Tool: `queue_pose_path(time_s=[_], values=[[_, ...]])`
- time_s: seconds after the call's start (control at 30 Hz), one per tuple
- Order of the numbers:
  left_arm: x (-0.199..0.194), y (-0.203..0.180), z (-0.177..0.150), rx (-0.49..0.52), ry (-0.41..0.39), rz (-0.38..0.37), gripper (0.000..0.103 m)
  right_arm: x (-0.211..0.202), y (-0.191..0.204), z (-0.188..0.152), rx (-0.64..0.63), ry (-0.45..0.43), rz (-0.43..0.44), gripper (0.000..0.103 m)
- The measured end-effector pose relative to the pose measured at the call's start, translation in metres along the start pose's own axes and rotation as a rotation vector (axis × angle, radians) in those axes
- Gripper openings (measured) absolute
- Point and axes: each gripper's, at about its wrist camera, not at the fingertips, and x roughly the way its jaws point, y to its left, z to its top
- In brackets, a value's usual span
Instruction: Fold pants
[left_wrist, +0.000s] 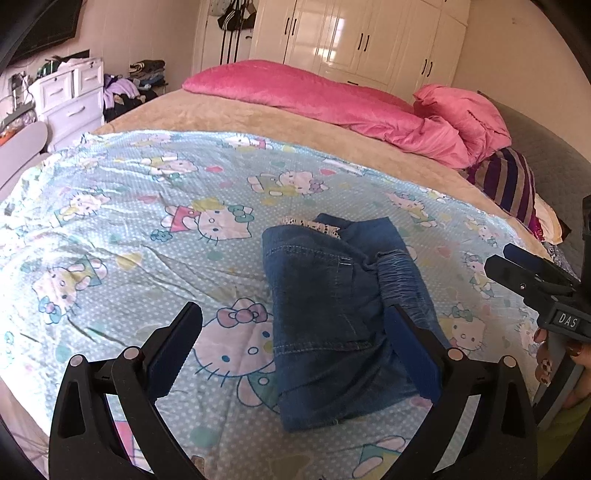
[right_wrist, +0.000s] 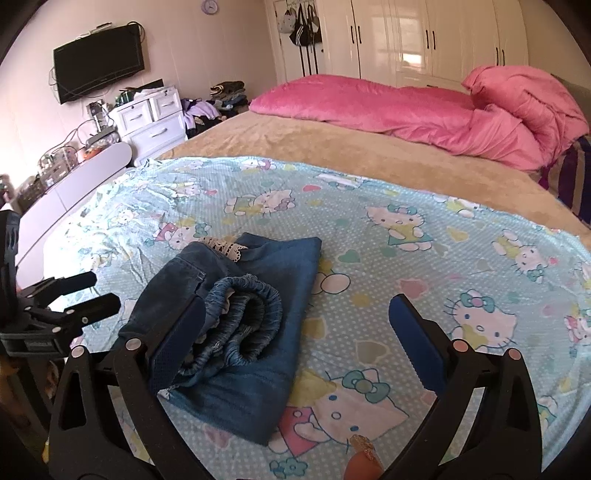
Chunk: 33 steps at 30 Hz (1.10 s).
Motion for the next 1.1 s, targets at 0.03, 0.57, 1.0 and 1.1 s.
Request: queue_pose_path(time_s=[0.03, 0.57, 1.0, 1.1], values=[[-0.003, -0.001, 0.000, 0.003, -0.005, 0.001, 0.099, -0.004, 0.000, -0.001, -0.001, -0.007, -0.002, 0.094], [-0.070, -0.010, -0.019, 0.040, -0.094, -0.003, 0.099, -0.069, 0.009, -0.021, -0.018, -0.099, -0.005, 0.094], [-0.085, -0.005, -0.053, 0.033, -0.070, 0.008, 0.099, -0.086, 0.017, -0.047, -0.030, -0.085, -0.004, 0.094], [-0.083, -0.004, -0.063, 0.030, -0.067, 0.020, 0.099, -0.085, 0.019, -0.052, -0.026, -0.078, -0.007, 0.094]])
